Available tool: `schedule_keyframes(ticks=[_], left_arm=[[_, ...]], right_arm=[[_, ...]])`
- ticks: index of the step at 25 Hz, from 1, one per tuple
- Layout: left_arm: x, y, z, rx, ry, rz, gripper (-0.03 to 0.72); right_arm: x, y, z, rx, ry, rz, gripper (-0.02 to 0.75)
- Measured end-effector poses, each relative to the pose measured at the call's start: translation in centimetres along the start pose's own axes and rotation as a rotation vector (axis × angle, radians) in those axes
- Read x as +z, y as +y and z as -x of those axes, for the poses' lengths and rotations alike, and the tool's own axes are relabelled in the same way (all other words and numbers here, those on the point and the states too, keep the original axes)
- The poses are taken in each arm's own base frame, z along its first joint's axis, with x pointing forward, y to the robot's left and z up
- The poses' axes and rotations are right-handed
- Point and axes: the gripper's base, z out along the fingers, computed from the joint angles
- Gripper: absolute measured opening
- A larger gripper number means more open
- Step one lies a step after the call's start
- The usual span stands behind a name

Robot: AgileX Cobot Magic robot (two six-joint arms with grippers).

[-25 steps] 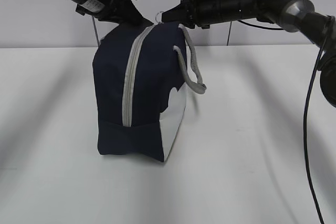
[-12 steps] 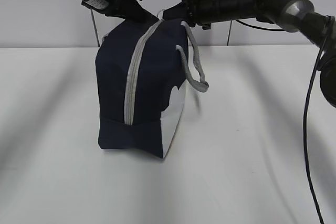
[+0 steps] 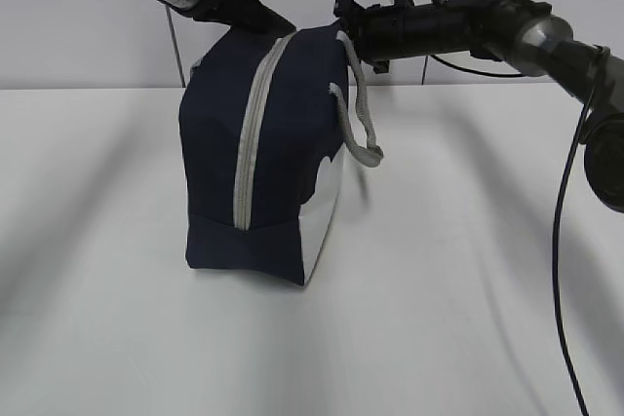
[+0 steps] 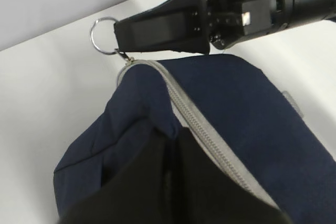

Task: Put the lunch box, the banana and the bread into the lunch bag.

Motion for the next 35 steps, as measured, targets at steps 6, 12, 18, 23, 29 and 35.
schedule_keyframes(ticks=[6, 12, 18, 23, 29, 35], left_arm=[[0.0, 0.0, 0.0, 0.004, 0.001, -0.001, 0.021], [0.0, 0.0, 0.0, 0.004, 0.001, -0.001, 0.021], [0.0, 0.0, 0.0, 0.004, 0.001, -0.001, 0.021], [-0.1, -0.1, 0.0, 0.001, 0.001, -0.006, 0.03], [-0.7, -0.4, 0.3, 0.002, -0.012, -0.012, 0.272], [-0.9, -0.7, 0.4, -0.025, -0.01, -0.026, 0.494]], right_arm=[[0.5, -1.1, -0.9, 0.024, 0.014, -0.005, -0.016], [0.7, -1.4, -1.2, 0.034, 0.019, -0.007, -0.016], [0.7, -1.4, -1.2, 0.034, 0.019, -0.007, -0.008], [0.6, -1.6, -1.2, 0.03, 0.014, -0.02, 0.069], [0.4, -1.9, -0.9, 0.013, -0.006, -0.039, 0.242], [-0.2, -2.1, -0.3, -0.016, -0.027, -0.044, 0.367]])
